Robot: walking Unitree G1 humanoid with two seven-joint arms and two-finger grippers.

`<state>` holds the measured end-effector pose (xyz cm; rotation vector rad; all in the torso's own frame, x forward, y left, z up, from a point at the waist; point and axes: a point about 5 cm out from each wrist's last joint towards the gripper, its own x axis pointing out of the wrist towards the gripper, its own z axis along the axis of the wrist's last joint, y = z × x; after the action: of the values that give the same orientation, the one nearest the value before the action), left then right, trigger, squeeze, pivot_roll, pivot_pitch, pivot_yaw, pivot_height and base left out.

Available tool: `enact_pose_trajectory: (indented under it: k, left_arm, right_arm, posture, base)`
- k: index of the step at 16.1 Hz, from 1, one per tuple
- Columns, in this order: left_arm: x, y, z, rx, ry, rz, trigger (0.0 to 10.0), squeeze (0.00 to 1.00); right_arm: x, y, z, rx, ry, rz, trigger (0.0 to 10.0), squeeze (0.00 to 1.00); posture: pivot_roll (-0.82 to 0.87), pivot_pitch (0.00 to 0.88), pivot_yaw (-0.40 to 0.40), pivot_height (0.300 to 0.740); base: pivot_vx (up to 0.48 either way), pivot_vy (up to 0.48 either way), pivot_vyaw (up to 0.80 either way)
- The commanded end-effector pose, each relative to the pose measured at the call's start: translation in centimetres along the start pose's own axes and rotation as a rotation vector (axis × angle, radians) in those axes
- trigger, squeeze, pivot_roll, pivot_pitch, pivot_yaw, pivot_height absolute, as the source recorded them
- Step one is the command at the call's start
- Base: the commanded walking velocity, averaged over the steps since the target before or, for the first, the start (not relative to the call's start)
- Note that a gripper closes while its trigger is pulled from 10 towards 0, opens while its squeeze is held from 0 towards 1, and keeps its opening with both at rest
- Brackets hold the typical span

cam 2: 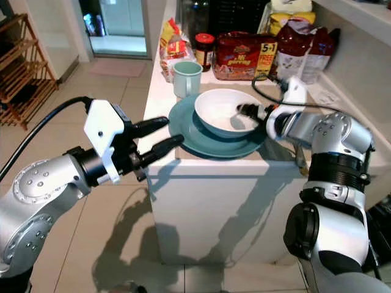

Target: Setting the table

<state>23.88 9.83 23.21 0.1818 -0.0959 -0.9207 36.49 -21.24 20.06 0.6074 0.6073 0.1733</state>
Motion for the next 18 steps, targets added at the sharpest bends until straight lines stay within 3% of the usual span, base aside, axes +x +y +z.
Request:
enact_pose_trajectory:
  k: [1,3,18]
  left_arm:
    - [0.08,-0.55,0.22,0.008,0.007,-0.042,10.0,0.0]
    - [0.04,-0.6,0.22,0.005,0.009,-0.043,10.0,0.0]
    - [-0.16,-0.64,0.34,0.006,0.014,-0.041,10.0,0.0]
  right_arm:
    - [0.17,0.11,-0.18,0.039,0.031,0.016,10.0,0.0]
    - [0.21,-0.03,-0.13,0.086,0.035,0.031,0.0,0.0]
    - [0.24,0.3,0.46,0.135,0.059,0.072,0.0,0.0]
  posture:
    - [0.07,0.007,-0.043,0.74]
    - [0.07,0.007,-0.043,0.74]
    - [0.08,0.0,-0.061,0.74]
  base:
    - [0.0,0.0,0.0]
    - [0.0,0.0,0.0]
    - [0.0,0.0,0.0]
